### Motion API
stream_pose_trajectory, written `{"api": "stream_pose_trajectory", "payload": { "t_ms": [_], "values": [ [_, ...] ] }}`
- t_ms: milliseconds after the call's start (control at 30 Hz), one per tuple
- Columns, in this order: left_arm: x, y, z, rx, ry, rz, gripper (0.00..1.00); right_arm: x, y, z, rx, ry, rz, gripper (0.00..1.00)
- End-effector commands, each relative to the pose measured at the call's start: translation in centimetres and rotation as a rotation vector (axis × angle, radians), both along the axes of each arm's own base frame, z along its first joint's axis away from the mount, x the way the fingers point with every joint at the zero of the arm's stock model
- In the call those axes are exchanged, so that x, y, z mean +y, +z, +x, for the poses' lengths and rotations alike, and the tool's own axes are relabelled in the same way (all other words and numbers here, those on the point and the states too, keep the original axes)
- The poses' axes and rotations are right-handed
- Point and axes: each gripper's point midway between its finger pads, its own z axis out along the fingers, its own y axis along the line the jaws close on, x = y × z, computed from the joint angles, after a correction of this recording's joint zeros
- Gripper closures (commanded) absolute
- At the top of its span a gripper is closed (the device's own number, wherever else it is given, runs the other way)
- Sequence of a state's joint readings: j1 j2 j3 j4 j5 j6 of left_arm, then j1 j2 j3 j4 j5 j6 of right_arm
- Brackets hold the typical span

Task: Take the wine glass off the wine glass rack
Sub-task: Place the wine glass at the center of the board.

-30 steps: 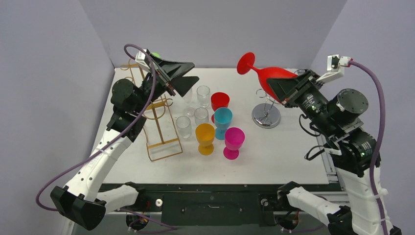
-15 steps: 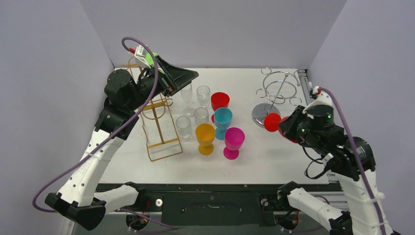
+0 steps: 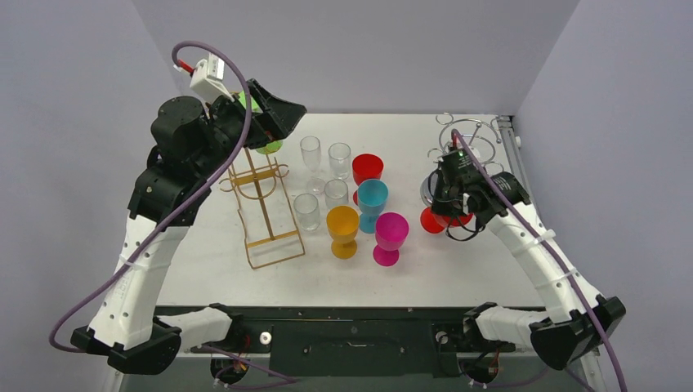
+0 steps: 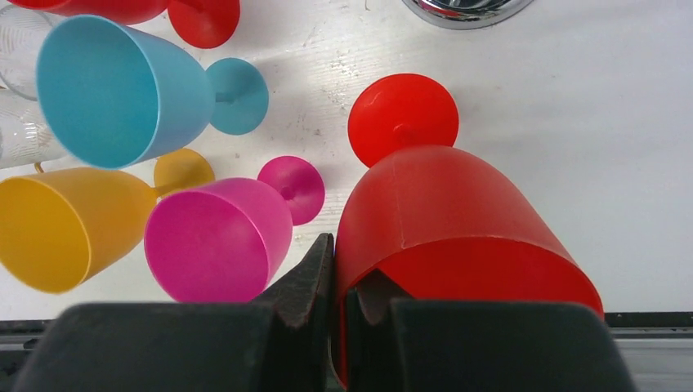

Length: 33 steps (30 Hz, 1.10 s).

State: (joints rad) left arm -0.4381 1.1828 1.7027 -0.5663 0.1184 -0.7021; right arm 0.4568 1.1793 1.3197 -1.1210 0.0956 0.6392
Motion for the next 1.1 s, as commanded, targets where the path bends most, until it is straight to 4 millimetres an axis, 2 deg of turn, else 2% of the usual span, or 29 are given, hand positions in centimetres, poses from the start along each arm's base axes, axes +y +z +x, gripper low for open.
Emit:
{"api": "stream_pose_trajectory", "payload": {
  "t_ms": [0, 433, 833, 1067],
  "values": [
    [3.6, -0.3, 1.9, -0.009, 0.17, 0.134, 0.04, 1.3, -0.7, 2.6, -0.019, 0.03, -0.003, 1.0],
    [7.1, -1.2, 5.5, 0.034, 0.24, 0.147, 0.04, 3.3, -4.9, 4.5, 0.095, 0.089, -0.052, 1.0],
    [8.2, -2.3, 7.8, 0.072, 0.289, 0.206, 0.04, 4.0, -7.2, 4.7, 0.161, 0.126, -0.07, 0.99],
    [8.3, -3.1, 8.8, 0.093, 0.301, 0.236, 0.04, 4.1, -7.5, 4.7, 0.168, 0.134, -0.075, 0.89]
  ]
}}
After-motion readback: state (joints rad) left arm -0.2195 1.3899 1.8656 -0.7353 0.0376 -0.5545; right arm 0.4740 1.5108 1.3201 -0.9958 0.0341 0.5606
